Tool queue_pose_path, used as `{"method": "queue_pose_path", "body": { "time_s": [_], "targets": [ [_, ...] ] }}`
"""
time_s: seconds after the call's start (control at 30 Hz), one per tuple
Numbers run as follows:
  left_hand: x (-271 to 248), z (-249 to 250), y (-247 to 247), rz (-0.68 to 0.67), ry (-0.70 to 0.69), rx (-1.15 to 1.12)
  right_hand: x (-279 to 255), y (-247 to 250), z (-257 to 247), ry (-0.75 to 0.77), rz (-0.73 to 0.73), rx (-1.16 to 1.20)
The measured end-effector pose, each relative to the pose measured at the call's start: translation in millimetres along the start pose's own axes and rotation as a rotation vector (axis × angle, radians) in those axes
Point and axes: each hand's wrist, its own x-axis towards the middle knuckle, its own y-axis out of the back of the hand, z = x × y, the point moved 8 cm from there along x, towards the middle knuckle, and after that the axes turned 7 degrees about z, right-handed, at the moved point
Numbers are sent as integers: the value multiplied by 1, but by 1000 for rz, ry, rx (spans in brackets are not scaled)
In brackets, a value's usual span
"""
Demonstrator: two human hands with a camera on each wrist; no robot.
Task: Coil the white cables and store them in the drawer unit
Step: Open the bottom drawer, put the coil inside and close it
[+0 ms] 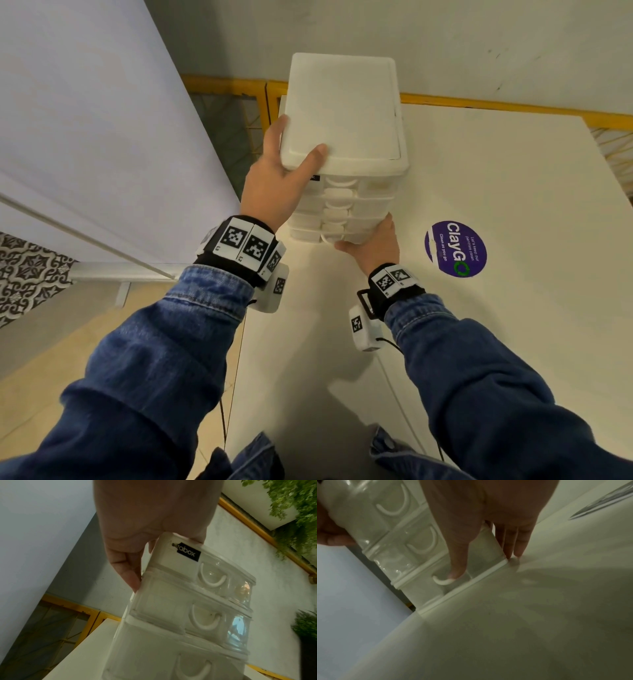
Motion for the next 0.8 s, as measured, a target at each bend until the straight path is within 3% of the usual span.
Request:
{"method": "queue_pose_path", "body": {
  "time_s": [0.2, 0.4, 0.7, 0.8],
  "targets": [
    [0, 1, 0, 1, -8, 8, -1, -2, -1, -7, 90, -93],
    [-2, 0, 0, 18, 11, 0, -3, -1, -2, -10, 87, -122],
    [-2, -1, -6, -82, 26, -95, -16, 0, 13, 54, -190, -55],
    [-3, -3, -3, -91, 88, -51, -26, 8, 19, 40, -283, -24]
  ]
}}
